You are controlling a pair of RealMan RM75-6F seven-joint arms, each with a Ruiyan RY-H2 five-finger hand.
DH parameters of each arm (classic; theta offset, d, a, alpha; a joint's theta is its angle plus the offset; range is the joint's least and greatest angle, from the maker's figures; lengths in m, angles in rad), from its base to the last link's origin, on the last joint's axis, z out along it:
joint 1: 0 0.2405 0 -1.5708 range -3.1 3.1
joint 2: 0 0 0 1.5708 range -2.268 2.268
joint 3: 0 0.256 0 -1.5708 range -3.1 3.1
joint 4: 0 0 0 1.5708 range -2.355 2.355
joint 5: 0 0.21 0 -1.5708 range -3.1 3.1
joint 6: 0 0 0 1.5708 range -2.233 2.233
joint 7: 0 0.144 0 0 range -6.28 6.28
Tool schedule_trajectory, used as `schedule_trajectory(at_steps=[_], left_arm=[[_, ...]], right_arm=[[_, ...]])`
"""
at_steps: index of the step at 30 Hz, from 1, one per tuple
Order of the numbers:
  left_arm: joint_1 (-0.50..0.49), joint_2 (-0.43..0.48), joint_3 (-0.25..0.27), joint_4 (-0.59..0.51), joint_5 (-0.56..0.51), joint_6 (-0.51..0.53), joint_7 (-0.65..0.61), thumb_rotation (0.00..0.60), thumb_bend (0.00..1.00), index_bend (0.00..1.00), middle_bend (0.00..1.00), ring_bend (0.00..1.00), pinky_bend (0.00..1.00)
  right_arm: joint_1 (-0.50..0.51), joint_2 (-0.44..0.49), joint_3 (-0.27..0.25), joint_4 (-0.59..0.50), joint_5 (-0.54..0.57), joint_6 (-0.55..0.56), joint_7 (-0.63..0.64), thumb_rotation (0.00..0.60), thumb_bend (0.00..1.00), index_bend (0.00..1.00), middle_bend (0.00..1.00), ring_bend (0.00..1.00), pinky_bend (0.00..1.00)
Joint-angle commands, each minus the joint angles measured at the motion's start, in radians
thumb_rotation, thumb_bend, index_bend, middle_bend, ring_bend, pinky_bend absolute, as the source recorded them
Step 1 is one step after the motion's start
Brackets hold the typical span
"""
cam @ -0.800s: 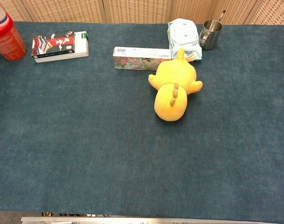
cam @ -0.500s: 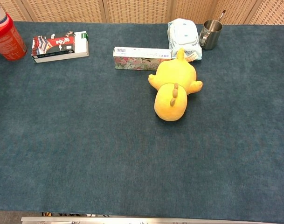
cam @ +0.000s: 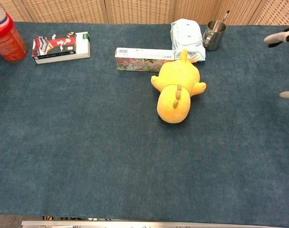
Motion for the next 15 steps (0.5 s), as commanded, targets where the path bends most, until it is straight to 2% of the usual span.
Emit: schedule_trajectory(at_steps=[1,3,5,7,9,11,15], left_arm=[[0.010,0.004,0.005,-0.006,0.001,0.010,-0.003,0.600,0.14,0.09,0.10,0.08,0.00],[0.018,0.008,0.008,-0.010,0.002,0.017,-0.004,0.600,0.14,0.09,0.10,0.08,0.00],[0.026,0.012,0.010,-0.017,0.002,0.026,-0.009,0.600,0.14,0.09,0.10,0.08,0.00],[0.035,0.017,0.012,-0.020,0.003,0.036,-0.013,0.600,0.13,0.09,0.10,0.08,0.00],[0.043,0.020,0.014,-0.023,0.002,0.044,-0.017,0.600,0.13,0.09,0.10,0.08,0.00],[0.049,0.022,0.015,-0.025,0.001,0.048,-0.021,0.600,0.13,0.09,0.10,0.08,0.00],[0.060,0.026,0.017,-0.028,0.001,0.057,-0.024,0.600,0.14,0.09,0.10,0.08,0.00]], right_arm=[[0.081,-0.037,0.027,-0.008,0.006,-0.089,0.005,0.600,0.00,0.17,0.18,0.02,0.00],[0.116,-0.058,0.038,-0.002,0.014,-0.127,0.004,0.588,0.00,0.17,0.16,0.00,0.00],[0.154,-0.089,0.050,0.016,0.025,-0.167,0.004,0.532,0.00,0.17,0.14,0.00,0.00],[0.190,-0.124,0.060,0.043,0.027,-0.197,0.004,0.422,0.00,0.17,0.12,0.00,0.00],[0.222,-0.160,0.068,0.072,0.029,-0.220,0.009,0.337,0.00,0.17,0.12,0.00,0.00],[0.247,-0.188,0.073,0.095,0.031,-0.238,0.023,0.273,0.00,0.17,0.11,0.00,0.00],[0.293,-0.242,0.082,0.146,0.032,-0.260,0.054,0.183,0.00,0.17,0.10,0.00,0.00]])
